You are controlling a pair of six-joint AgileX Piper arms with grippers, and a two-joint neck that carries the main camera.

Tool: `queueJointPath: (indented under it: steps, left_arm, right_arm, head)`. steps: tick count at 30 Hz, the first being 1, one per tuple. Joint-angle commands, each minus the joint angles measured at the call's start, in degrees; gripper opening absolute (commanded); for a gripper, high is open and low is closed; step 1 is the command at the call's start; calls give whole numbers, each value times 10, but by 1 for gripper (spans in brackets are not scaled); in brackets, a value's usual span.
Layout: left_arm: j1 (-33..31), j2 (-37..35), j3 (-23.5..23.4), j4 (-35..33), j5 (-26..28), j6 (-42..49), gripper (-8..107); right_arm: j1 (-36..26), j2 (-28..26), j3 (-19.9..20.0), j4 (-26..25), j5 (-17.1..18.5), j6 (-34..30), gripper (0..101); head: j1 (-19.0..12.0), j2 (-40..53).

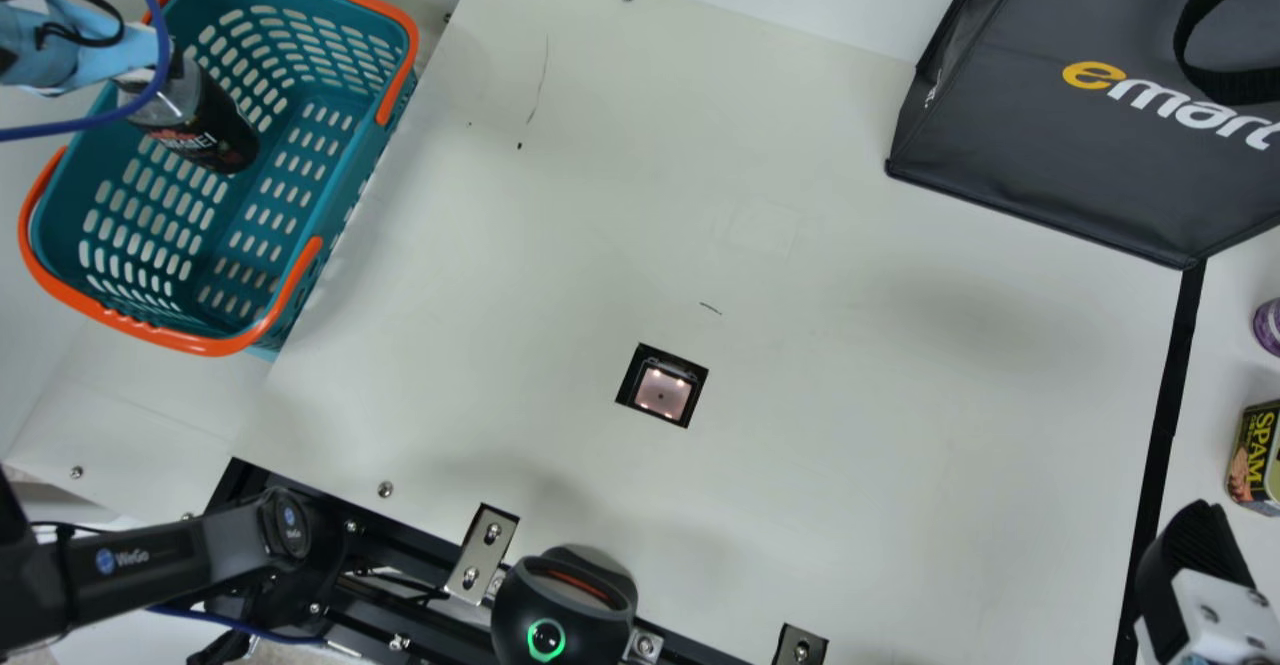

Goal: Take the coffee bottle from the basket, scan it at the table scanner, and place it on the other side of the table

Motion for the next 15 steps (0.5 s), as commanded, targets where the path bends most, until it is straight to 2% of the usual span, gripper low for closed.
queueJointPath:
  steps: [1, 15]
  left_arm:
    - [-3, -10, -13, 2, 18, -16, -8]
    - [-53, -83, -86, 10, 112, -97, -8]
  right_arm:
    - [0, 0, 0, 0, 0, 0, 95]
    - [0, 0, 0, 0, 0, 0, 95]
  head:
    - [-17, 1]
    - [-17, 1]
